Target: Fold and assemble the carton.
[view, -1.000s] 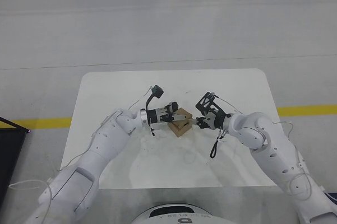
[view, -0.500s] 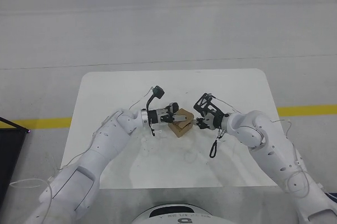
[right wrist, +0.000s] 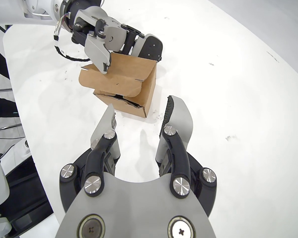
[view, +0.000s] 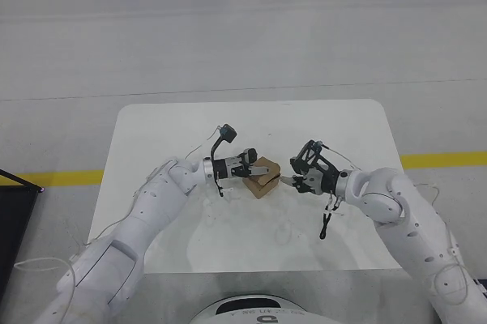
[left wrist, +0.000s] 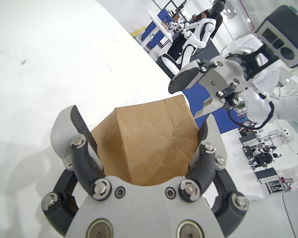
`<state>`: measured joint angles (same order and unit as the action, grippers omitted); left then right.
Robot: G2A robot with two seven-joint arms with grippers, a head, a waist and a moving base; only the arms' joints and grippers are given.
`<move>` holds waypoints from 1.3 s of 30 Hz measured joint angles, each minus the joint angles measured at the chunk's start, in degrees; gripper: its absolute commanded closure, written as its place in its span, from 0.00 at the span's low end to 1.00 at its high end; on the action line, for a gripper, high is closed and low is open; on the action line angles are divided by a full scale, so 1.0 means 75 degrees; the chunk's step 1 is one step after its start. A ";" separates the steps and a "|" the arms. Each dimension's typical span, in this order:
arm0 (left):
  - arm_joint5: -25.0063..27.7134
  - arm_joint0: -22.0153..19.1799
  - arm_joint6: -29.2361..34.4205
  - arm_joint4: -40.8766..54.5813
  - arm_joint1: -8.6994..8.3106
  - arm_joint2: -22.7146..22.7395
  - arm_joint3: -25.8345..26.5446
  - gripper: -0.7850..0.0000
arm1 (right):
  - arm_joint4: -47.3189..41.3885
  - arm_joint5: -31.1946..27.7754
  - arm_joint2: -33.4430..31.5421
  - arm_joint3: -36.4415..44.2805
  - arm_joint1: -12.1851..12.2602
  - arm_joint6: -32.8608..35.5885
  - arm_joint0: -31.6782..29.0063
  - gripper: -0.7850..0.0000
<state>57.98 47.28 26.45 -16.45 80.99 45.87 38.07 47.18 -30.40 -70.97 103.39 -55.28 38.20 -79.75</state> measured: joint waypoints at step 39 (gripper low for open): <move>-0.0148 -0.0018 0.0215 -0.0242 -0.0010 -0.0220 -0.0047 0.00 | 0.0750 0.1126 0.1206 -0.0438 -0.0286 0.0831 0.0915 0.53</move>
<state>56.87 47.14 28.07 -18.27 80.92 44.22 37.71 52.80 -21.95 -61.93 100.10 -57.42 44.44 -72.89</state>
